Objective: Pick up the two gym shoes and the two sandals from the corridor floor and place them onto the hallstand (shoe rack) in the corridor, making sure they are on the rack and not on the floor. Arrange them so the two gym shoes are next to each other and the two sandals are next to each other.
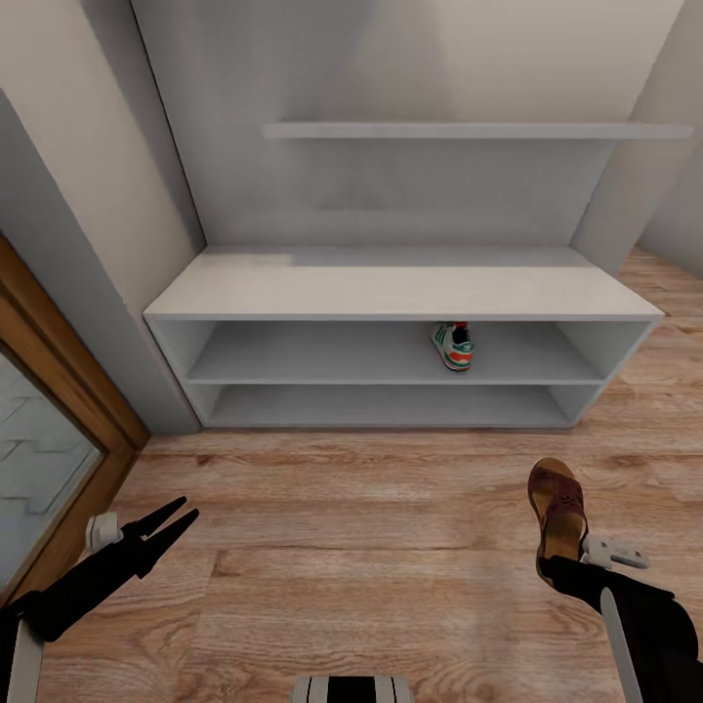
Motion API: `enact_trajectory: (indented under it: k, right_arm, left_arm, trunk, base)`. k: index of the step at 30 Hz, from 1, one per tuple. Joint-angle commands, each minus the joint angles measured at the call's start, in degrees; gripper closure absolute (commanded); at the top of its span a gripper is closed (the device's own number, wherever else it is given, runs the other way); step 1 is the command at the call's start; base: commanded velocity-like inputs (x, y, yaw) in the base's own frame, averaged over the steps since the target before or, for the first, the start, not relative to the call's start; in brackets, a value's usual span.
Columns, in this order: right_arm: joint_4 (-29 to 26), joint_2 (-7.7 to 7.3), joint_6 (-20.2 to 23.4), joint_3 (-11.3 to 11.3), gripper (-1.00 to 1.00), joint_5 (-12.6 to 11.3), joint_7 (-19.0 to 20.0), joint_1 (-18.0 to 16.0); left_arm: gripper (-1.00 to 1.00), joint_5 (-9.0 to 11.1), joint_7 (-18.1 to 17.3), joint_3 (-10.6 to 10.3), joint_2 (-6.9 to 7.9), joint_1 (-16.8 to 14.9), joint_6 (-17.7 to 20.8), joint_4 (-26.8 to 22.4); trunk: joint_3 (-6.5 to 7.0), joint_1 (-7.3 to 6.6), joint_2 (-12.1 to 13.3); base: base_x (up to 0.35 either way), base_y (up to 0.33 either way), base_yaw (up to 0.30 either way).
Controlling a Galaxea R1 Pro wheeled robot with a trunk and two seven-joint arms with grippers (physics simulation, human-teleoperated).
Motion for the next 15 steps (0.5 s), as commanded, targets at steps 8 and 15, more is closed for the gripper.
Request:
enact_trajectory:
  k: [8, 15]
  right_arm:
    - [0.1, -0.01, 0.3, 2.6, 1.00, 0.2, -0.2, 0.0]
    - [0.2, 0.05, 0.4, 15.0, 1.00, 0.6, -0.6, 0.0]
  left_arm:
    - [-1.00, 0.1, -0.2, 0.0, 0.00, 0.0, 0.6, 0.0]
    - [-1.00, 0.1, -0.2, 0.0, 0.00, 0.0, 0.6, 0.0]
  trunk:
    - [-0.04, -0.01, 0.0]
    - [-0.04, -0.01, 0.0]
  base:
    - [0.000, 0.000, 0.000]
    - [0.000, 0.000, 0.000]
